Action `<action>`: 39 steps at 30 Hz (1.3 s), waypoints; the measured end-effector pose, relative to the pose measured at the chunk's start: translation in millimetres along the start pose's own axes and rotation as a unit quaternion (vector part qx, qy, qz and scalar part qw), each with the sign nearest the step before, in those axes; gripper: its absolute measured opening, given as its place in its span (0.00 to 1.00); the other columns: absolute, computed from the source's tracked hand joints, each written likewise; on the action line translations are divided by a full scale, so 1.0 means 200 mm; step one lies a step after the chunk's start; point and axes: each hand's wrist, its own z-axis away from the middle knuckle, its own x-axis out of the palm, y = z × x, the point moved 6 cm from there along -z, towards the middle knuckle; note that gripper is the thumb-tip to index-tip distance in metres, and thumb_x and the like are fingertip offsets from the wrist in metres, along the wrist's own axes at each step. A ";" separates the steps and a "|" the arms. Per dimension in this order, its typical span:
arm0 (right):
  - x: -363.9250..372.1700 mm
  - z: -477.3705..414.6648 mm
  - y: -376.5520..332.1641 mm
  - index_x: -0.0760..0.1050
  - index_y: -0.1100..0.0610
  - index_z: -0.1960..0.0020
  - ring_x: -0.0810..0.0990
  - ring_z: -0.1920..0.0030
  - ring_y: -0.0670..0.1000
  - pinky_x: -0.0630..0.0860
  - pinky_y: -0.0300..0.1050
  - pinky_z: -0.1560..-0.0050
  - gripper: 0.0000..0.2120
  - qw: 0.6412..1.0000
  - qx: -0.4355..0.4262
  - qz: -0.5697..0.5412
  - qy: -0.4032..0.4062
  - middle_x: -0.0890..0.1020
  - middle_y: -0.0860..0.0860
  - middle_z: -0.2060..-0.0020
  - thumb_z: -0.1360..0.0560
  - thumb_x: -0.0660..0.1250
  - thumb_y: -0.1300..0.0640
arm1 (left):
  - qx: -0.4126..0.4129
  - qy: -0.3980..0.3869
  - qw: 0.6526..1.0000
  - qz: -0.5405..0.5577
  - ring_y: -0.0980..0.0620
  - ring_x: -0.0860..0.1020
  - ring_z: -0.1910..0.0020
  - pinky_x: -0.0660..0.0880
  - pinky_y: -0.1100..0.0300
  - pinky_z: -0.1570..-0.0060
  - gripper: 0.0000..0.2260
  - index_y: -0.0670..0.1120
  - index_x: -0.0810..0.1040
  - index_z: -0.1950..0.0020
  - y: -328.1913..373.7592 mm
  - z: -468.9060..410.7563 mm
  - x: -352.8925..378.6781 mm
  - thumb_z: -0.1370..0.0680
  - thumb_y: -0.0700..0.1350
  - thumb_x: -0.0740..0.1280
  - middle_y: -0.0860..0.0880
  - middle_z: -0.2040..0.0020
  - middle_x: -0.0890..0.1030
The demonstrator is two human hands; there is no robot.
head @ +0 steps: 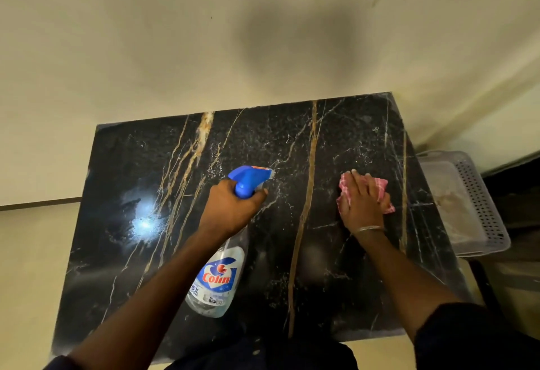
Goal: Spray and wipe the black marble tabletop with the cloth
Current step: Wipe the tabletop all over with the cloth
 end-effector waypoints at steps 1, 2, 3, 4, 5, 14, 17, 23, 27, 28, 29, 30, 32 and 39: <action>-0.02 -0.02 -0.02 0.58 0.48 0.22 0.55 0.23 0.55 0.56 0.72 0.31 0.28 1.000 0.010 0.002 0.003 0.60 0.47 0.23 0.21 0.60 0.50 | 0.003 -0.001 1.000 -0.006 0.60 0.73 0.75 0.70 0.71 0.74 0.09 0.46 0.76 0.62 0.00 0.01 0.00 0.27 0.48 0.73 0.50 0.71 0.77; -0.03 -0.02 -0.05 0.59 0.49 0.22 0.56 0.23 0.55 0.57 0.72 0.32 0.28 1.000 0.004 0.009 0.006 0.61 0.48 0.23 0.21 0.61 0.50 | 0.005 -0.003 1.000 -0.012 0.60 0.74 0.75 0.70 0.71 0.74 0.09 0.46 0.77 0.61 0.01 0.02 0.00 0.27 0.49 0.72 0.50 0.70 0.77; -0.03 -0.01 -0.09 0.60 0.50 0.23 0.58 0.24 0.56 0.60 0.71 0.33 0.28 1.000 -0.020 0.022 0.007 0.62 0.49 0.23 0.22 0.62 0.50 | 0.006 -0.004 1.000 -0.017 0.60 0.74 0.75 0.70 0.71 0.75 0.09 0.46 0.77 0.60 0.01 0.02 0.00 0.27 0.49 0.72 0.50 0.70 0.77; -0.01 0.02 -0.15 0.62 0.51 0.24 0.60 0.25 0.57 0.62 0.70 0.35 0.29 0.998 -0.058 0.037 0.005 0.64 0.50 0.24 0.23 0.63 0.51 | 0.005 -0.005 1.000 -0.017 0.60 0.75 0.75 0.69 0.72 0.75 0.09 0.46 0.77 0.60 0.01 0.03 0.00 0.27 0.50 0.72 0.51 0.71 0.77; 0.01 0.07 -0.22 0.63 0.51 0.25 0.62 0.26 0.57 0.65 0.70 0.37 0.29 0.993 -0.103 0.051 -0.002 0.66 0.50 0.26 0.24 0.65 0.51 | 0.002 -0.004 1.000 -0.015 0.61 0.75 0.76 0.69 0.72 0.76 0.09 0.46 0.77 0.59 0.01 0.04 0.00 0.27 0.50 0.72 0.52 0.71 0.77; 0.00 0.08 -0.29 0.70 0.50 0.30 0.70 0.34 0.54 0.71 0.58 0.44 0.22 0.985 -0.162 0.031 0.042 0.74 0.49 0.34 0.24 0.63 0.55 | 0.002 0.005 1.000 0.009 0.55 0.76 0.72 0.74 0.59 0.68 0.10 0.45 0.77 0.61 -0.02 0.09 -0.04 0.28 0.49 0.73 0.45 0.69 0.79; -0.08 0.04 -0.22 0.72 0.54 0.31 0.73 0.36 0.56 0.72 0.60 0.39 0.21 0.977 -0.034 -0.193 0.079 0.77 0.54 0.36 0.23 0.64 0.59 | 0.009 0.006 1.000 0.000 0.53 0.77 0.71 0.77 0.56 0.66 0.09 0.46 0.77 0.60 -0.03 0.10 -0.06 0.27 0.50 0.72 0.44 0.67 0.80; -0.08 0.15 -0.27 0.78 0.59 0.37 0.78 0.40 0.60 0.75 0.58 0.42 0.19 0.432 0.264 -0.856 -0.105 0.82 0.59 0.42 0.23 0.62 0.51 | 0.004 0.004 1.000 -0.009 0.54 0.78 0.70 0.77 0.58 0.66 0.11 0.47 0.77 0.59 -0.03 0.11 -0.04 0.29 0.54 0.71 0.49 0.68 0.79; 0.04 0.27 -0.25 0.61 0.59 0.24 0.63 0.26 0.64 0.53 0.67 0.26 0.29 0.306 0.195 -0.916 -0.169 0.66 0.60 0.26 0.20 0.53 0.46 | 0.019 -0.036 0.999 -0.012 0.58 0.76 0.73 0.74 0.63 0.69 0.08 0.47 0.77 0.59 0.03 0.13 0.03 0.27 0.50 0.72 0.50 0.69 0.79; 0.09 0.29 -0.24 0.54 0.57 0.23 0.58 0.24 0.64 0.47 0.66 0.24 0.29 0.272 0.165 -0.929 -0.188 0.61 0.59 0.24 0.19 0.48 0.43 | 0.021 -0.040 0.999 -0.020 0.57 0.76 0.73 0.75 0.60 0.69 0.09 0.47 0.77 0.60 0.04 0.14 0.04 0.28 0.51 0.72 0.51 0.69 0.78; 0.09 0.31 -0.25 0.54 0.56 0.22 0.57 0.24 0.64 0.48 0.67 0.25 0.29 0.283 0.142 -0.930 -0.184 0.59 0.59 0.24 0.19 0.49 0.42 | 0.021 -0.042 0.999 -0.026 0.57 0.75 0.74 0.75 0.58 0.69 0.09 0.47 0.78 0.61 0.04 0.14 0.06 0.29 0.52 0.72 0.51 0.70 0.78; 0.07 0.31 -0.26 0.61 0.56 0.24 0.62 0.26 0.65 0.57 0.70 0.28 0.29 0.292 0.133 -0.932 -0.168 0.63 0.59 0.25 0.21 0.56 0.43 | 0.018 -0.047 0.998 -0.031 0.56 0.75 0.74 0.75 0.57 0.69 0.09 0.47 0.78 0.61 0.04 0.15 0.07 0.30 0.52 0.72 0.51 0.70 0.78; 0.05 0.33 -0.28 0.77 0.57 0.34 0.75 0.35 0.66 0.75 0.69 0.43 0.31 0.291 0.165 -0.926 -0.177 0.74 0.60 0.31 0.33 0.71 0.44 | 0.012 -0.064 0.997 -0.037 0.56 0.77 0.73 0.76 0.58 0.68 0.08 0.48 0.78 0.59 0.04 0.17 0.10 0.30 0.51 0.72 0.51 0.69 0.79; -0.02 0.29 -0.28 0.82 0.56 0.40 0.80 0.41 0.64 0.79 0.66 0.50 0.29 0.306 0.157 -0.929 -0.140 0.79 0.59 0.36 0.38 0.74 0.43 | -0.022 -0.013 0.999 -0.033 0.55 0.77 0.72 0.73 0.61 0.70 0.07 0.49 0.77 0.61 0.03 0.19 0.07 0.31 0.50 0.73 0.51 0.70 0.79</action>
